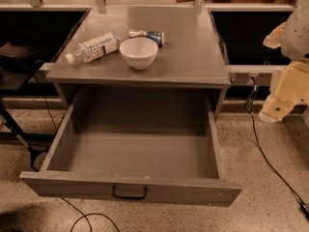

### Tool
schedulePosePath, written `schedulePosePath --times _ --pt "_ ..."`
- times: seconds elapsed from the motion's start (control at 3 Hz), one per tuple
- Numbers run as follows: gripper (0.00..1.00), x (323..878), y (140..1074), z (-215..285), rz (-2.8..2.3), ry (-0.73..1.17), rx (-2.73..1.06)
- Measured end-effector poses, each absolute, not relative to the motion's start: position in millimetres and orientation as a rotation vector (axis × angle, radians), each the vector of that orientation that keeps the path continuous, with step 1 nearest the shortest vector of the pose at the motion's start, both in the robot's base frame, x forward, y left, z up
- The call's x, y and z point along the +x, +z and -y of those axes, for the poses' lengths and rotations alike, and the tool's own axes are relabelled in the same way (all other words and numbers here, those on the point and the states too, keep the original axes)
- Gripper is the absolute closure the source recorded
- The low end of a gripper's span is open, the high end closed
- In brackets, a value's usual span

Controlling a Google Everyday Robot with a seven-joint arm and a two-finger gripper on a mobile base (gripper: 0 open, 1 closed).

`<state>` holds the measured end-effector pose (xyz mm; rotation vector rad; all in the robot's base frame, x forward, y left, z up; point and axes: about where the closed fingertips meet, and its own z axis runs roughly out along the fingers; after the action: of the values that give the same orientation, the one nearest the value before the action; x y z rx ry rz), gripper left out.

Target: Place redbull can into top drawer

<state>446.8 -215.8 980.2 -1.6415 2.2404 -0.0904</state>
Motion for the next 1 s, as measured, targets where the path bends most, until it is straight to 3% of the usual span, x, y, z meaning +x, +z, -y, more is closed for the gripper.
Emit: schedulePosePath --times 1.0 --pt "0.00 526 993 178 -2.184 0.037 -1.242"
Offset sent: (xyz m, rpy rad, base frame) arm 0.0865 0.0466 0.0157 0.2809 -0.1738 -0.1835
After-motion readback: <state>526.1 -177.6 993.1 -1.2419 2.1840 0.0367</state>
